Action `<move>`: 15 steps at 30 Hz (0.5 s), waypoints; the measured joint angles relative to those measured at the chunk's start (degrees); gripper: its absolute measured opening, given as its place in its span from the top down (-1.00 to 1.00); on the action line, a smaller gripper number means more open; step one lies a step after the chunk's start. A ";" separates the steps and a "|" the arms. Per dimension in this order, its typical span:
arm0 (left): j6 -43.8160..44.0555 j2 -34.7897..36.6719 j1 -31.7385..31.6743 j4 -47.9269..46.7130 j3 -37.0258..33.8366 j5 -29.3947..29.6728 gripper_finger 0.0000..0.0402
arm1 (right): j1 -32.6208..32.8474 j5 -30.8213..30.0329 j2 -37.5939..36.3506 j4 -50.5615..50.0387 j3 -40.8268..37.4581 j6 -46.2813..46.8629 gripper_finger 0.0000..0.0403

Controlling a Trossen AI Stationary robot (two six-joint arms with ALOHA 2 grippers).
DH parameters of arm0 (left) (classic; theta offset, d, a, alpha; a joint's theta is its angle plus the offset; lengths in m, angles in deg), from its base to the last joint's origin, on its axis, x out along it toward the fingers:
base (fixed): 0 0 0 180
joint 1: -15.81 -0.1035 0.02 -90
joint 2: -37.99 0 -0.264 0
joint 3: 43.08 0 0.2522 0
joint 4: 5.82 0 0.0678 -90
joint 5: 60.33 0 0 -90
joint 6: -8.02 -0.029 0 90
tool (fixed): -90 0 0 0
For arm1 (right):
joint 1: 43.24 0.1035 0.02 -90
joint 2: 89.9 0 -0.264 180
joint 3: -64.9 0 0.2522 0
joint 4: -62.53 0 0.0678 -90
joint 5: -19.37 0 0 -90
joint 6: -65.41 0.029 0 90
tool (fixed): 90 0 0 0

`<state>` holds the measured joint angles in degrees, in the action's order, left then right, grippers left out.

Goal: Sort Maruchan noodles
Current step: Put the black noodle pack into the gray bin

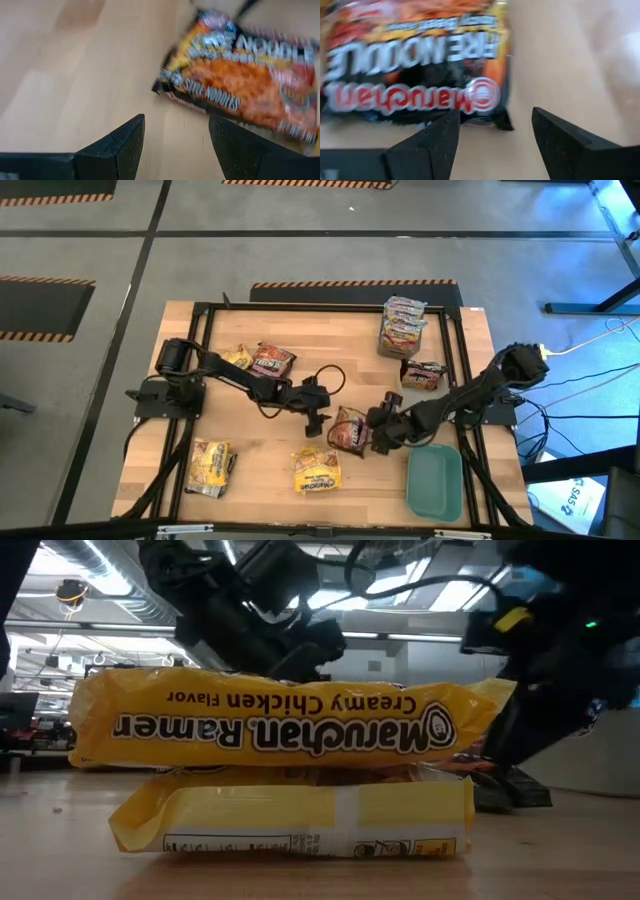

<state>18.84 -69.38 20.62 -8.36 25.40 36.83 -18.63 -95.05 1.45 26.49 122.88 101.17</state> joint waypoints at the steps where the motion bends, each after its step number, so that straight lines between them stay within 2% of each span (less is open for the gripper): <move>1: 0.75 0.19 0.01 -1.44 0.00 0.52 -0.08 | -0.80 -1.06 0.00 -0.19 -0.02 -0.50 -0.15; 7: 2.59 0.46 0.20 -3.99 0.00 0.17 -0.08 | -6.92 -6.54 0.00 1.36 -0.04 -5.67 -0.15; 11: 2.62 0.46 0.40 -4.16 0.00 -0.05 -0.08 | -10.67 -6.60 -0.02 4.18 -0.03 -11.58 -0.15; 15: 2.60 2.86 0.37 -5.44 0.04 0.00 -0.07 | -12.20 -4.96 -1.33 -1.67 2.68 -10.59 -0.15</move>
<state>21.44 -66.52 20.98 -13.80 25.44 36.83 -30.83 -100.00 0.13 24.82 125.56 90.57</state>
